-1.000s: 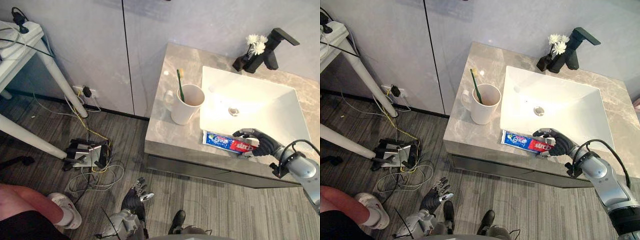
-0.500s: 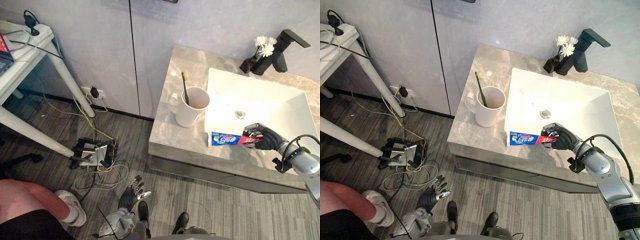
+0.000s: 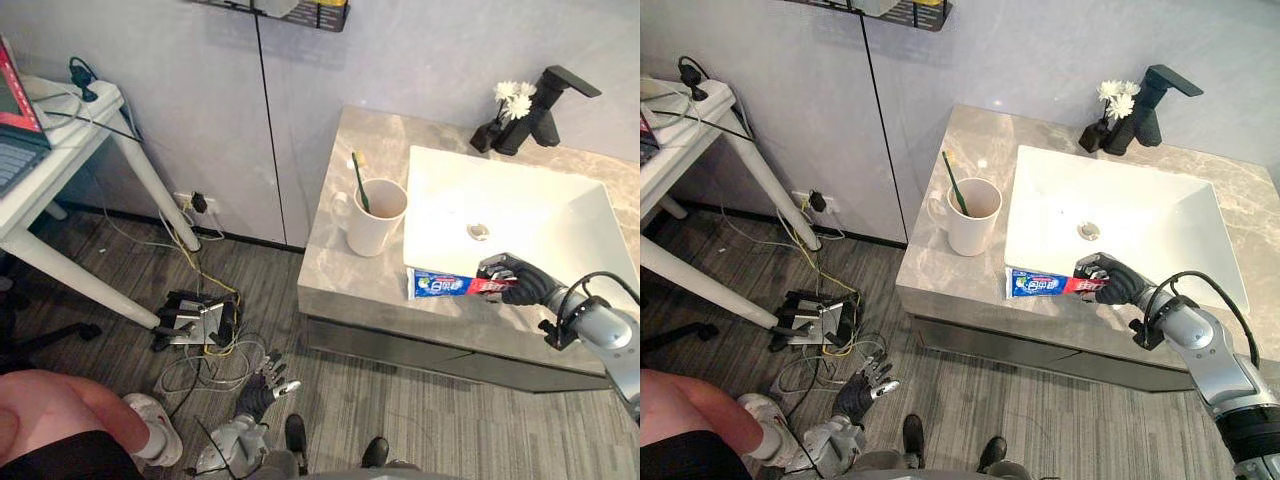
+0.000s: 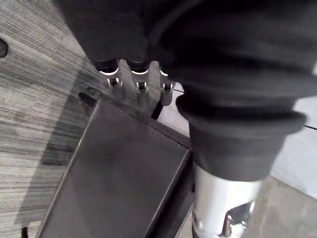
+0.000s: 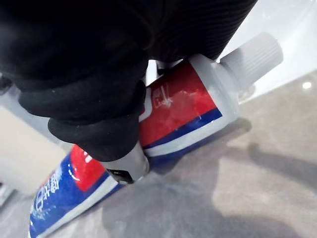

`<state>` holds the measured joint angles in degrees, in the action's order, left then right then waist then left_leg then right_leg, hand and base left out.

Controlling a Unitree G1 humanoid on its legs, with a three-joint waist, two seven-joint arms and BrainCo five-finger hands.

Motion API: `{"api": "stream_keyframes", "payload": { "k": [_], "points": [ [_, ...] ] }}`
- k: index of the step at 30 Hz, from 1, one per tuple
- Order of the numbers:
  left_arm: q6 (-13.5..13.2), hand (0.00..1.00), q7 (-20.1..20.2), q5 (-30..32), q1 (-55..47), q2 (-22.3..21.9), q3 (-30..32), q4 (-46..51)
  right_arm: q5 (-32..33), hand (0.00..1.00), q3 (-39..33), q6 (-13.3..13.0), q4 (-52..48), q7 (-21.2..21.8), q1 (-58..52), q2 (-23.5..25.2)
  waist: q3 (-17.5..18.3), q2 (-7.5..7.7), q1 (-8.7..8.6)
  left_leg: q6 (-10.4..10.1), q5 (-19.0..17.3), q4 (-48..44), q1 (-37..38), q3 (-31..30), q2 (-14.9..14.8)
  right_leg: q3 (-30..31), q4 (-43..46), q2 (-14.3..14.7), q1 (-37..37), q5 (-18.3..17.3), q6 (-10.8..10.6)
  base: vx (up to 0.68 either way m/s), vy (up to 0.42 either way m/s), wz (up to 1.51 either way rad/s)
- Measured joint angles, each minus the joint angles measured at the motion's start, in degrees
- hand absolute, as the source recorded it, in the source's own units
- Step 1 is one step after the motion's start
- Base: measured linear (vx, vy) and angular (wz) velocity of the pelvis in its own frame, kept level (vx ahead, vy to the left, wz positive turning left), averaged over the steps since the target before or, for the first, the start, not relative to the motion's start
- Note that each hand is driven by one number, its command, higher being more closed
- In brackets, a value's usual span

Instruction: Organize washtable

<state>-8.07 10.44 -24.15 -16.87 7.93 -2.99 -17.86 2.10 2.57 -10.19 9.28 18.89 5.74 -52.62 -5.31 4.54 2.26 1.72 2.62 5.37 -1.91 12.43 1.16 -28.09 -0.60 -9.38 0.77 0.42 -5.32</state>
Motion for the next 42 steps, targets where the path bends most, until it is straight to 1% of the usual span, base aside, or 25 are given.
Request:
{"api": "stream_keyframes", "payload": {
  "k": [2, 4, 5, 8, 9, 12, 13, 15, 16, 17, 20, 22, 24, 26, 28, 30, 32, 33, 34, 37, 39, 42],
  "points": [
    [0.0, 0.0, -0.6, -0.1, 0.0, -0.1, 2.1, 2.1, 0.0, 1.0, -1.9, 0.0, 0.6, -0.3, 1.5, 0.0, 0.9, -0.21, -0.25, 0.1, 0.1, 0.0, 0.0, 0.0, 0.0, -0.1, -0.3, 0.1, 0.2, 0.0, 0.0, 0.0, 0.0, 0.0],
    [-0.1, 0.0, -0.8, -0.6, 0.0, -1.1, 5.8, 4.7, 0.1, 1.0, -7.1, 0.0, 0.7, -1.7, 2.9, 0.0, 2.0, -0.68, -1.03, 0.2, 0.2, 0.0, 0.2, -0.5, 0.0, -0.7, -0.7, 0.2, 0.8, 0.0, 0.0, 0.0, -0.006, 0.12],
    [-0.1, 0.0, -0.8, -0.7, 0.0, -1.4, 6.6, 5.2, 0.1, 1.0, -8.4, 0.0, 0.7, -2.0, 3.7, 0.0, 2.2, -0.82, -1.33, 0.2, 0.2, 0.0, 0.4, -0.6, 0.0, -0.9, -0.7, 0.2, 1.1, 0.0, 0.0, 0.01, -0.007, 0.12],
    [-0.1, 0.0, -1.0, -2.4, -0.2, -3.2, 10.4, 8.5, 0.7, 1.0, -15.9, -0.2, 0.7, -4.9, 7.2, 0.0, 3.0, -1.26, -1.46, 0.2, 0.2, 0.0, 1.0, -0.9, 0.0, -1.2, -1.0, 0.3, 2.0, 0.0, 0.0, 0.0, -0.007, 0.05],
    [-0.1, 0.0, -1.8, -2.7, -0.5, -3.8, 11.2, 10.0, 1.7, 1.0, -18.2, -0.3, 0.6, -6.4, 8.3, 0.0, 3.6, -1.45, -1.49, 0.2, 0.2, 0.0, 1.1, -0.9, 0.0, -1.4, -1.1, 0.3, 2.1, 0.0, 0.0, 0.0, -0.003, 0.05],
    [-0.1, 0.0, -2.2, -3.0, -0.8, -4.9, 12.7, 12.8, 3.6, 1.0, -21.9, -0.6, 0.5, -9.1, 10.1, 0.1, 4.5, -1.89, -1.45, 0.2, 0.2, 0.0, 1.2, -1.3, 0.1, -1.7, -1.1, 0.2, 2.4, 0.0, 0.0, 0.0, 0.0, 0.05],
    [-0.1, 0.0, -2.2, -3.0, -0.8, -4.9, 12.7, 13.1, 3.8, 1.0, -22.2, -0.6, 0.5, -9.3, 10.2, 0.3, 4.5, -1.91, -1.42, 0.2, 0.2, 0.0, 1.2, -1.3, 0.1, -1.7, -1.2, 0.2, 2.4, 0.0, 0.0, -0.01, -0.001, 0.05],
    [0.0, 0.0, -2.3, -4.0, -0.8, -5.4, 12.5, 17.7, 5.4, 1.0, -24.1, -0.6, -0.9, -11.4, 11.0, 4.1, 4.7, -2.0, -1.45, 0.1, 0.2, 0.0, 1.7, -1.4, 0.1, -1.9, -1.3, 0.3, 3.1, 0.0, 0.0, 0.0, 0.0, 0.0],
    [0.0, 0.0, -2.3, -4.3, -0.8, -5.5, 12.5, 19.1, 5.9, 1.0, -24.4, -0.6, -1.9, -11.6, 11.0, 5.4, 4.8, -2.12, -1.44, 0.1, 0.2, 0.0, 1.7, -1.5, 0.1, -1.9, -1.3, 0.3, 3.1, 0.0, 0.0, 0.0, 0.0, 0.0],
    [0.0, 0.0, -2.2, -4.5, -0.7, -5.5, 12.4, 21.8, 6.5, 1.0, -24.5, -0.6, -3.9, -12.1, 11.0, 7.7, 5.0, -2.41, -1.55, 0.1, 0.2, 0.0, 1.7, -1.5, 0.1, -1.9, -1.3, 0.3, 3.1, 0.0, 0.0, 0.0, 0.0, 0.0],
    [0.0, 0.0, -2.0, -5.1, 1.9, -4.7, 11.8, 26.9, 7.1, 1.0, -22.8, -0.6, -8.3, -12.7, 11.0, 12.7, 5.5, -3.26, -1.47, 0.1, 0.3, 0.0, 1.7, -1.9, 0.2, -2.2, -1.4, 0.3, 3.3, 0.0, 0.0, 0.0, 0.0, 0.06],
    [0.0, 0.0, -2.0, -6.4, 5.5, -2.2, 9.9, 29.5, 7.6, 1.0, -19.0, -0.6, -10.8, -12.6, 11.2, 16.0, 5.7, -3.56, -1.48, -0.1, 0.5, 0.0, 1.7, -2.7, 0.2, -3.0, -1.6, 0.4, 3.8, 0.0, 0.0, 0.0, -0.008, 0.19],
    [0.1, 0.0, -2.0, -6.8, 8.7, 0.0, 7.8, 31.0, 8.0, 1.0, -15.3, -0.5, -11.0, -12.4, 12.3, 18.1, 5.7, -3.57, -1.29, -0.2, 0.7, 0.0, 1.8, -3.1, 0.1, -3.4, -1.7, 0.5, 4.1, 0.0, 0.0, 0.0, -0.009, 0.14],
    [0.2, 0.0, -2.0, -7.0, 13.3, 2.6, 4.5, 32.2, 8.2, 1.0, -10.4, -0.3, -11.0, -11.8, 14.6, 20.6, 5.7, -3.59, -0.94, -0.2, 0.9, 0.0, 1.8, -3.3, 0.1, -3.6, -1.7, 0.6, 4.2, 0.0, 0.0, -0.01, 0.0, 0.09],
    [0.7, 0.0, -2.2, -9.2, 18.8, 4.5, 0.7, 32.3, 8.7, 1.0, -6.0, 0.2, -11.1, -11.0, 17.4, 24.5, 5.7, -3.59, -0.78, -0.1, 1.3, 0.0, 1.8, -4.0, 0.1, -4.4, -1.7, 0.6, 4.6, 0.0, 0.0, -0.01, 0.008, 0.18],
    [1.1, 0.0, -2.5, -10.1, 20.8, 4.8, -0.8, 32.3, 8.8, 1.0, -4.5, 0.5, -11.1, -11.1, 18.2, 26.5, 5.7, -3.59, -0.76, -0.1, 1.4, 0.0, 2.0, -4.4, 0.2, -4.8, -1.7, 0.6, 5.0, 0.0, 0.0, 0.0, 0.008, 0.12],
    [1.6, 0.0, -3.3, -11.3, 23.7, 4.9, -3.4, 32.2, 9.5, 1.0, -1.3, 0.9, -11.1, -11.1, 19.0, 29.7, 5.7, -3.59, 0.02, -0.2, 1.4, 0.0, 2.4, -4.5, 0.2, -4.8, -1.6, 0.6, 5.5, 0.0, 0.0, -0.01, 0.005, 0.02],
    [1.6, 0.0, -3.3, -11.3, 24.3, 5.0, -4.1, 32.2, 9.7, 1.0, -0.5, 1.1, -11.1, -11.1, 19.0, 30.4, 5.7, -3.6, 0.17, -0.2, 1.5, 0.0, 2.5, -4.5, 0.2, -4.8, -1.6, 0.6, 5.6, 0.0, 0.0, -0.02, 0.008, 0.07],
    [1.7, 0.0, -3.4, -11.3, 25.4, 5.4, -5.5, 31.8, 9.9, 1.0, 1.0, 1.8, -11.1, -10.9, 19.0, 31.5, 5.7, -3.61, 0.19, -0.2, 1.5, 0.0, 2.8, -4.8, 0.2, -5.0, -1.6, 0.6, 6.0, 0.0, 0.0, -0.03, 0.009, 0.08],
    [3.0, 0.0, -3.4, -11.2, 27.9, 5.9, -8.3, 29.9, 9.8, 1.0, 4.2, 2.4, -11.1, -9.6, 19.0, 33.7, 5.7, -3.67, 0.1, -0.1, 1.8, 0.0, 2.8, -5.1, 0.3, -5.1, -1.4, 0.5, 6.0, 0.0, 0.1, -0.04, 0.015, 0.04],
    [3.8, 0.0, -3.4, -11.2, 29.3, 5.8, -9.3, 28.2, 9.8, 1.0, 5.1, 2.9, -11.1, -8.5, 18.8, 35.2, 5.6, -3.71, 0.02, -0.1, 1.9, 0.1, 2.8, -5.2, 0.3, -5.1, -1.1, 0.5, 5.9, -0.1, 0.1, -0.05, 0.023, 0.01],
    [4.2, 0.0, -3.4, -11.2, 29.7, 5.9, -10.5, 27.4, 9.6, 1.0, 5.4, 3.3, -11.1, -8.4, 18.4, 36.6, 5.6, -3.77, -0.1, -0.1, 1.9, 0.3, 2.9, -5.2, 0.4, -5.0, -0.8, 0.3, 5.9, -0.1, 0.1, -0.04, 0.033, 0.01]
  ]
}}
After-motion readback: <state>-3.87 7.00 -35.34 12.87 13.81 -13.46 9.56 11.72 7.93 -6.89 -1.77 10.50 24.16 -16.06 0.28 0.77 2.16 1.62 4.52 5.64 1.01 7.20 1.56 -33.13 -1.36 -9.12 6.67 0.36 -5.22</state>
